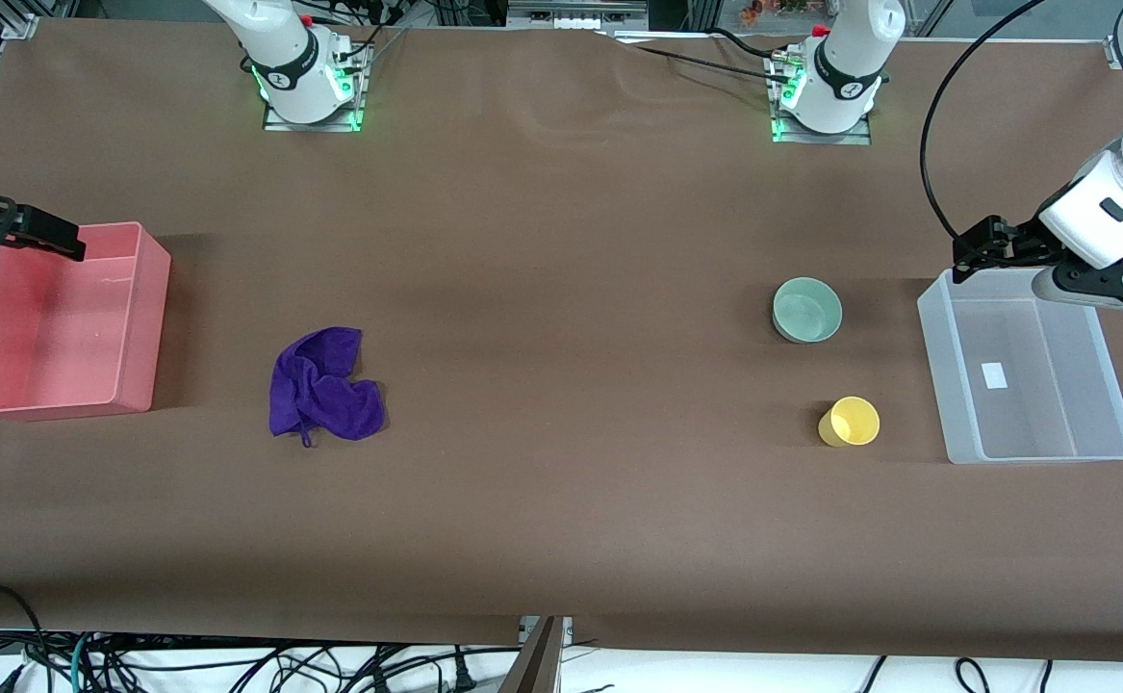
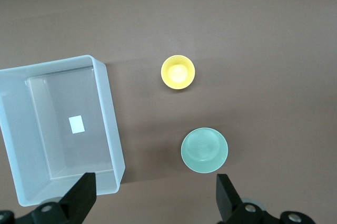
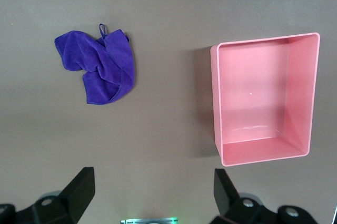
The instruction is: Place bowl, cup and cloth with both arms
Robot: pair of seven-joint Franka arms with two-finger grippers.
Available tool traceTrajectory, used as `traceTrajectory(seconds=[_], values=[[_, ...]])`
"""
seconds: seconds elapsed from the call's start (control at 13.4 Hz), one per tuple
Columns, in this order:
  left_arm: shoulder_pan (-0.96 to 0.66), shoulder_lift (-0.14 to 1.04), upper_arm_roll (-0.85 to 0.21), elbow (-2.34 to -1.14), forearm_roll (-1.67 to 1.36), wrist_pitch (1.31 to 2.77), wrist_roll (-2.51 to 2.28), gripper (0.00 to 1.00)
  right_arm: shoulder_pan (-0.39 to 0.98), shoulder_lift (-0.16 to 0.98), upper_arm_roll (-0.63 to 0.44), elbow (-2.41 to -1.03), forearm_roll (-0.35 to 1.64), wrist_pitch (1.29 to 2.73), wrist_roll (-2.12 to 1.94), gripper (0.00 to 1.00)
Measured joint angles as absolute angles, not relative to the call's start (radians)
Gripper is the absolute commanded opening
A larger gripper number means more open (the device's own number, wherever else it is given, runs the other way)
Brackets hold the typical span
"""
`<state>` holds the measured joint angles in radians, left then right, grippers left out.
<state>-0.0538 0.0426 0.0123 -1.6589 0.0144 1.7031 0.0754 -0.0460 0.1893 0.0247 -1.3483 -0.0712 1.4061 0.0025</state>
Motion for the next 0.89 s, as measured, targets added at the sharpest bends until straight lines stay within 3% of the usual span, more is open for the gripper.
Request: traceTrajectory(seconds=[0.89], values=[[-0.044, 0.045, 0.013, -1.658, 0.014, 1.647, 0.079, 1.0, -0.045, 0.199, 0.026, -1.348, -0.077, 1.41, 0.003, 1.0]])
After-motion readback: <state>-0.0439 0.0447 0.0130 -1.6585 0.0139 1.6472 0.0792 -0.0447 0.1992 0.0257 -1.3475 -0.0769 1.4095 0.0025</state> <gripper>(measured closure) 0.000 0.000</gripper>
